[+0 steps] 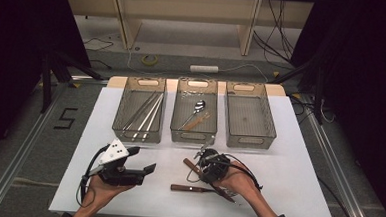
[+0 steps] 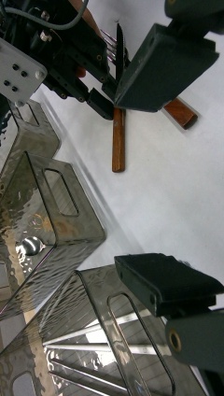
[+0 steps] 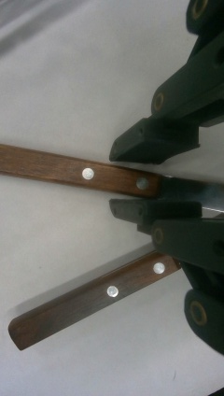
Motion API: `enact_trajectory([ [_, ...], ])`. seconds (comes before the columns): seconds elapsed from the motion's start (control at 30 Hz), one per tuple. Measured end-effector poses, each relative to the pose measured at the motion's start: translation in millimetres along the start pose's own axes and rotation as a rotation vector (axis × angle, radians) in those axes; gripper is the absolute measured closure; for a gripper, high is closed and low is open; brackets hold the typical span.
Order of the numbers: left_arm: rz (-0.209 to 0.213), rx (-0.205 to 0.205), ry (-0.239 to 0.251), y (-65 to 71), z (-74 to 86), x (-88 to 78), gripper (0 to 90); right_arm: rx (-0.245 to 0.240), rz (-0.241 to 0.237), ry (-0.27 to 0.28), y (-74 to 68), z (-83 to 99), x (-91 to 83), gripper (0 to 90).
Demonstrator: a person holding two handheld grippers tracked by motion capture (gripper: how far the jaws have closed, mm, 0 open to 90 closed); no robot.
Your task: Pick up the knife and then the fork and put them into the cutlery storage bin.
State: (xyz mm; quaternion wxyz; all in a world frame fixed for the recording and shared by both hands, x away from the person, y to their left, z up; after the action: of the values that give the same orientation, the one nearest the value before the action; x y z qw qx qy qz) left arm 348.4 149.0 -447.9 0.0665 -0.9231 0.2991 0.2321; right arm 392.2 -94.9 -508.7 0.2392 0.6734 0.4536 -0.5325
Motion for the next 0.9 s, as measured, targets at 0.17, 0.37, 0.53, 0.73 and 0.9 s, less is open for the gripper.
enact_trajectory([
  [0.17,0.004,0.002,0.000,1.0,0.2,0.5,19.2,0.000,0.000,-0.005,0.3,-0.2,0.0,71.9],
  [0.37,0.004,0.009,-0.004,1.4,0.4,0.9,19.2,-0.004,0.009,-0.014,-0.2,-1.3,0.6,72.6],
  [0.53,0.005,0.009,-0.004,2.0,0.4,0.9,19.2,-0.007,0.013,-0.022,0.0,-2.3,1.0,73.1],
  [0.73,0.006,0.010,-0.004,2.7,0.3,1.2,19.2,0.007,0.013,-0.035,-0.6,-3.3,1.0,73.5],
  [0.9,0.006,0.011,-0.003,2.8,0.3,1.0,19.2,0.000,0.016,-0.038,0.0,-3.8,1.4,73.4],
])
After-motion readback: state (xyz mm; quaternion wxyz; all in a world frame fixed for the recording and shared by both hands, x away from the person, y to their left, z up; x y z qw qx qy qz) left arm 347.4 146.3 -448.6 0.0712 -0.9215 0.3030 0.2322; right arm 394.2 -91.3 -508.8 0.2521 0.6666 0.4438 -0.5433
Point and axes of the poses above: each handheld gripper's, and its own axes: x roughly forward along the jaws, z roughly out of its underside, y roughly to its right, the point moved 5 cm from there along x, roughly forward along the jaws, and after that the axes turned 8 degrees about -z, right-handed, at the moved point
